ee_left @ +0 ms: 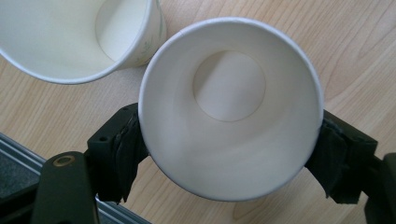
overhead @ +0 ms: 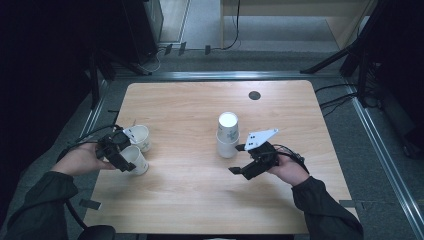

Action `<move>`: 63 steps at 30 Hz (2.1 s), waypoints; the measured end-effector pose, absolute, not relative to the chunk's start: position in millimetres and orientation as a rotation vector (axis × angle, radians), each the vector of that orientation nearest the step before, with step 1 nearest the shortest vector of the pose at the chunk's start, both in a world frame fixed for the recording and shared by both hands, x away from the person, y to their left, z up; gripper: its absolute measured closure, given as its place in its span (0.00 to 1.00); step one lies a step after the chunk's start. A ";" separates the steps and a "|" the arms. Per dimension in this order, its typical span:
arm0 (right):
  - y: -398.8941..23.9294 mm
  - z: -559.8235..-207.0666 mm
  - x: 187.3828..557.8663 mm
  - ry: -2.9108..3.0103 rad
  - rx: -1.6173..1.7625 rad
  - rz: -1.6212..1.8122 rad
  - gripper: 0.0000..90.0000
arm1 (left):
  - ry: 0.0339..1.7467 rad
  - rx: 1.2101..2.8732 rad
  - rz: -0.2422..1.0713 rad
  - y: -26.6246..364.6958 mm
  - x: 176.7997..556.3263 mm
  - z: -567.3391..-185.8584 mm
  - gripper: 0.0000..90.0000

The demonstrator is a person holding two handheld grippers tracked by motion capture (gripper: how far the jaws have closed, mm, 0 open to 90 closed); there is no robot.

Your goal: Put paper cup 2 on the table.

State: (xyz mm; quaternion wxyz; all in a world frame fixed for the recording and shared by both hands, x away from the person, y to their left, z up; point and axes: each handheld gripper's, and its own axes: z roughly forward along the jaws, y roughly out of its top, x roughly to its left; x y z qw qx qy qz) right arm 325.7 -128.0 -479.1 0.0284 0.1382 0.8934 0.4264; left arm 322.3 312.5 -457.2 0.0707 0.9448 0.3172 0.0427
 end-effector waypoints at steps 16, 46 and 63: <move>-128.4 -479.2 326.0 2.759 0.425 1.311 0.22 | 0.976 2.762 0.083 317.7 320.5 -448.2 0.17; -129.0 -479.9 325.8 2.761 0.425 1.299 0.22 | 0.922 2.563 0.117 316.1 313.8 -403.0 0.17; -131.8 -477.3 324.9 2.750 0.413 1.308 0.22 | 0.831 2.418 0.117 265.3 326.9 -380.4 0.18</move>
